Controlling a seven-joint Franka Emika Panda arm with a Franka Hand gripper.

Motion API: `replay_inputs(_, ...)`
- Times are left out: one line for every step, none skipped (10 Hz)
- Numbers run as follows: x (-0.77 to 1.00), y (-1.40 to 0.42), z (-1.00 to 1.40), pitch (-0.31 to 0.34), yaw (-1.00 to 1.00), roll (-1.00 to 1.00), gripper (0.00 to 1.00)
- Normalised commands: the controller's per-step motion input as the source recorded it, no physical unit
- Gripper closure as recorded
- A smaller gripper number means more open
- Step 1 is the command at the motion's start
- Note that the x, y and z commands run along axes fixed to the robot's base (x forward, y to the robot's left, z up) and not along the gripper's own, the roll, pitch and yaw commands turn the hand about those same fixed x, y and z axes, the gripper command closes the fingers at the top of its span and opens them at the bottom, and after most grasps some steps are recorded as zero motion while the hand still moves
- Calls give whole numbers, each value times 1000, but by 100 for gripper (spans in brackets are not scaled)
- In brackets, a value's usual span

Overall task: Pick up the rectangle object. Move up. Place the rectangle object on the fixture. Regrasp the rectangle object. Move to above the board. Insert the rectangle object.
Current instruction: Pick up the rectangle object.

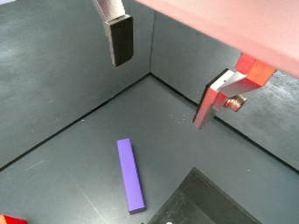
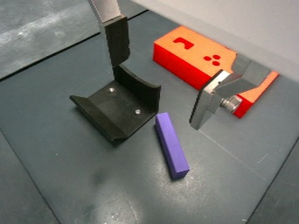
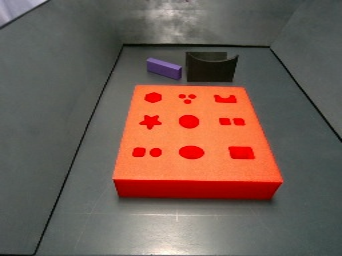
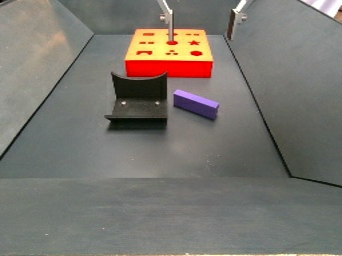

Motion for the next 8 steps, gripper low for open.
replay_inputs(271, 43, -37, 23, -6, -117, 0)
replay_inputs(-54, -274, -957, -30, 877, 151, 0)
replay_inputs(-140, -51, -826, -51, 1000, 110, 0)
replay_inputs(0, 0, -846, 3, 1000, 19, 0)
replay_inputs(0, 0, -757, 0, 1000, 0, 0)
replay_inputs(0, 14, -720, 0, 1000, -19, 0)
replay_inputs(0, 20, -689, 0, 1000, -34, 0)
replay_inputs(0, 0, -669, -23, 1000, -1, 0)
